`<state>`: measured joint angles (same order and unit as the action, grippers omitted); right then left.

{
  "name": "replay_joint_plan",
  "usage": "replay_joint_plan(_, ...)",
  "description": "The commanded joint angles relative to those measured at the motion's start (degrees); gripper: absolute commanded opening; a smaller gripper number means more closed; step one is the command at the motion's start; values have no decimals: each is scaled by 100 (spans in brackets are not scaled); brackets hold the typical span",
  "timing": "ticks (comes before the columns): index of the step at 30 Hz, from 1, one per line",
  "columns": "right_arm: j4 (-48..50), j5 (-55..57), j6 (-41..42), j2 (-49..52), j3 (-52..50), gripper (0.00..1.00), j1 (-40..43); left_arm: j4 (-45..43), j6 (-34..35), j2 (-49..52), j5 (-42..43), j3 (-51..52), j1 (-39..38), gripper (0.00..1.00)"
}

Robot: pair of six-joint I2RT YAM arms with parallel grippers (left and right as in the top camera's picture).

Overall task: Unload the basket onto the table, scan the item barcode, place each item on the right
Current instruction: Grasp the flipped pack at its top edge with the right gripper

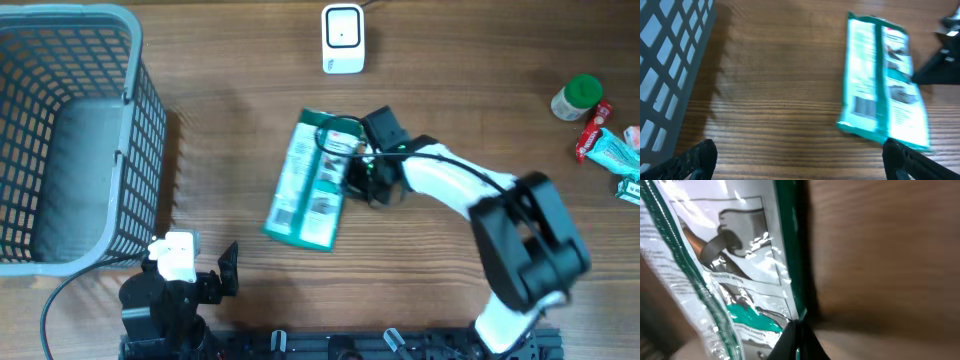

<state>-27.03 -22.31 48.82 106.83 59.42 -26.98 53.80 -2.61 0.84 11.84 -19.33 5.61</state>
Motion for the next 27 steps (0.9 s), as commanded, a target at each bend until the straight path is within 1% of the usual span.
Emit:
replay_joint_plan(1, -505, 1440, -1025, -1460, -48, 5, 39, -13, 50, -24, 9, 26, -24, 100)
replay_joint_plan(2, -623, 1451, -1261, -1781, -48, 4, 39, -13, 50, -24, 9, 26, -24, 100)
replay_joint_plan(3, -807, 1504, -1259, -1982, -48, 5, 39, -13, 50, -24, 9, 26, -24, 100)
replay_joint_plan(4, -1126, 1554, -1078, -2094, -50, 12, 39, -13, 52, -24, 9, 26, -24, 100)
replay_joint_plan(5, -1416, 1565, -883, -2094, -50, 79, 39, -13, 50, -24, 9, 26, -24, 100)
replay_joint_plan(6, -1504, 1565, -872, -2076, -52, 99, 37, -13, 52, -24, 9, 26, -24, 100)
replay_joint_plan(8, -1445, 1547, -901, -2076, -52, 100, 37, -13, 50, -24, 9, 26, -24, 100)
replay_joint_plan(11, -1255, 1932, -977, -1934, -55, 100, 37, -13, 50, -24, 9, 26, -24, 100)
replay_joint_plan(13, -898, 1930, -970, -1453, -55, 100, 37, -13, 50, -24, 9, 26, -24, 100)
replay_joint_plan(15, -520, 1886, -1025, -710, -35, 100, 37, -13, 52, -24, 9, 26, -24, 100)
replay_joint_plan(18, -503, 1934, -1025, 66, 330, 99, 39, -13, 50, -24, 9, 26, -24, 100)
replay_joint_plan(21, -826, 2048, -944, 442, 551, 100, 39, -13, 50, -24, 9, 26, -24, 100)
replay_joint_plan(22, -872, 1971, -986, 463, 551, 94, 39, -13, 50, -24, 9, 26, -24, 100)
replay_joint_plan(23, -883, 1825, -1110, 461, 551, 79, 39, -13, 52, -24, 9, 26, -24, 100)
replay_joint_plan(24, -839, 1617, -1233, 461, 551, 57, 39, -13, 50, -24, 9, 26, -24, 100)
replay_joint_plan(25, -793, 1508, -1270, 461, 551, 44, 39, -13, 50, -24, 9, 26, -24, 100)
replay_joint_plan(27, -726, 1491, -1283, 461, 551, 24, 46, -13, 50, -24, 9, 26, -24, 100)
